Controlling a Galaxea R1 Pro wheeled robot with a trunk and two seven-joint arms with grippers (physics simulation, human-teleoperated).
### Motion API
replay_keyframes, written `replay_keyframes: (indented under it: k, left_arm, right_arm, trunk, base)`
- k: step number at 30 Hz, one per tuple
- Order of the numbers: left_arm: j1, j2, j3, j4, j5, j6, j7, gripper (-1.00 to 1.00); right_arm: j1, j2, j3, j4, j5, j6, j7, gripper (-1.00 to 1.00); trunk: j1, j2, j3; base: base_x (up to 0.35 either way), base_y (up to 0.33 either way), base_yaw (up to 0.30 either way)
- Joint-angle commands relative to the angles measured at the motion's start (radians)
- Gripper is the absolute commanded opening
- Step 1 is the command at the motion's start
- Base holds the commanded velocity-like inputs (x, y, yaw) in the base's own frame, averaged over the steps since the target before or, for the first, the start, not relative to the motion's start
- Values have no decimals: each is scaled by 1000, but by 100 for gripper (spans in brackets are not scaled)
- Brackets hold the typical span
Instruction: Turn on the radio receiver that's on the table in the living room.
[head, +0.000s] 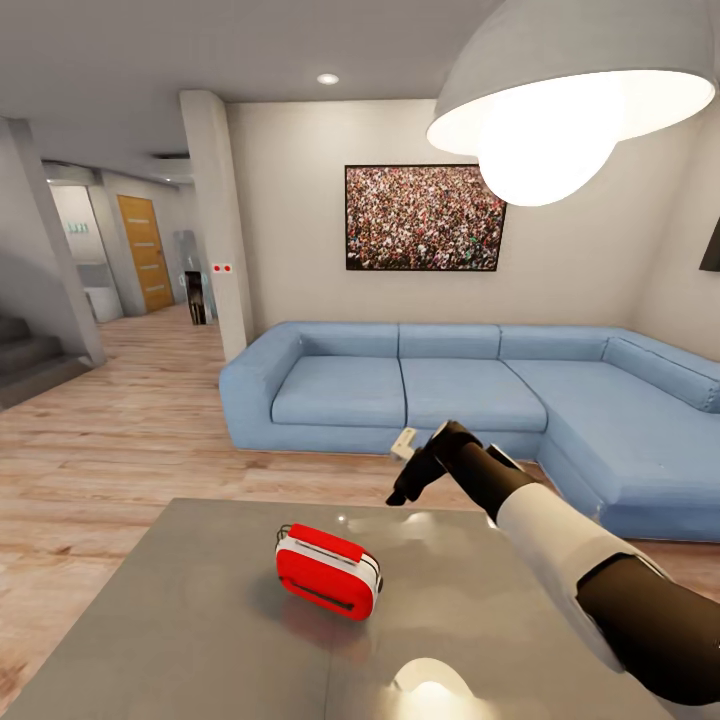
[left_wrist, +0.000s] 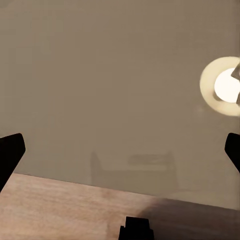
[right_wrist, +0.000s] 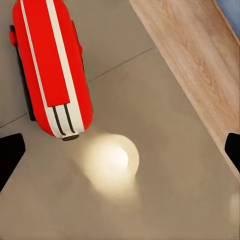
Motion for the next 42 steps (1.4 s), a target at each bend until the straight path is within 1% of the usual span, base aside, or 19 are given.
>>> replay_keyframes:
  k: [1, 8, 20, 34, 42]
  left_arm:
    - [0, 0, 0, 0, 0, 0, 0, 100]
    - [0, 2, 0, 0, 0, 0, 0, 100]
    - [0, 3, 0, 0, 2, 1, 0, 100]
    - [0, 0, 0, 0, 0, 1, 0, 100]
    - [0, 0, 0, 0, 0, 1, 0, 100]
  right_arm:
    - [0, 1, 0, 1, 0, 0, 0, 100]
    - [0, 4, 1, 5, 0, -1, -2, 100]
    - [0, 4, 0, 6, 0, -5, -1, 100]
    - [0, 4, 0, 6, 0, -5, -1, 100]
    - [-1, 4, 0, 6, 0, -5, -1, 100]
  trunk:
    - [0, 0, 0]
    - [0, 0, 0]
    - [0, 0, 0]
    - [0, 0, 0]
    - [0, 0, 0]
  base:
    - [0, 0, 0]
    - [0, 50, 0]
    - [0, 237, 0]
    - [0, 20, 0]
    - [0, 169, 0]
